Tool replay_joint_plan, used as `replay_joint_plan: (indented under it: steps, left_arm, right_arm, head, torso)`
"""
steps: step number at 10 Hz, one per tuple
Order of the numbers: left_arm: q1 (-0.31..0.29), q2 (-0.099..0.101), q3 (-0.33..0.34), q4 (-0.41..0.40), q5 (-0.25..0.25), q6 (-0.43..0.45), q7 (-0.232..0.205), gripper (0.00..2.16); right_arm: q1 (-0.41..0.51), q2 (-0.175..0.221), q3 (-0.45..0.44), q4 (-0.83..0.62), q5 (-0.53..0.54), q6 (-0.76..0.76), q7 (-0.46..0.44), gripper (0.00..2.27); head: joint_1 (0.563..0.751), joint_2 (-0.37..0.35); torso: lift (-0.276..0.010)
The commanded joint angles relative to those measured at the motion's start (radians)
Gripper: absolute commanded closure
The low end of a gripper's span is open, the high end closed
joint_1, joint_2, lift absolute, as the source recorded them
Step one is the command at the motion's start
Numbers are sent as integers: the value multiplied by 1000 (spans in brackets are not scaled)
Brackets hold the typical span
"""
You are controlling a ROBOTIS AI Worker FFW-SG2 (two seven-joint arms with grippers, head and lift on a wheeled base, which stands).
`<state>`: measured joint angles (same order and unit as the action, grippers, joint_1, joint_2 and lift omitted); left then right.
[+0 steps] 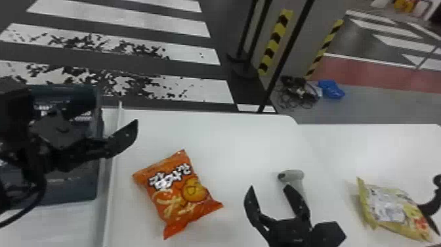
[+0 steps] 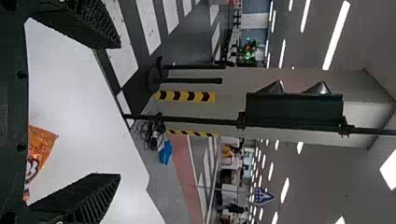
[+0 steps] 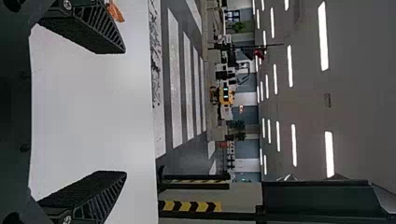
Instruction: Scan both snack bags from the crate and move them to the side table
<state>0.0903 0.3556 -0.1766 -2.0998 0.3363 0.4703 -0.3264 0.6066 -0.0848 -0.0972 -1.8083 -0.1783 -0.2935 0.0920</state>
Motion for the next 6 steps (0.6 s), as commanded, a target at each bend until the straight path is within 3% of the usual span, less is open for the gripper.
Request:
replay_joint_plan:
  steps: [1,4,6]
  left_arm:
    - [108,19,91,-69,-2,-14,21,16]
    - [270,23,195,-78,10,-161,76,16]
    - [356,10,221,-74,10,-265,92,16]
  right_arm:
    - [-8,-1,5,0,2,7,0,63]
    - [-13,-4,24,-8,3,14,2,63]
    - [-11,-7,27,-14,-1,20,6,63]
  head:
    - [695,-261]
    - [695,-147]
    - [695,-105]
  torso:
    - [-99]
    - [-99]
    - [-99]
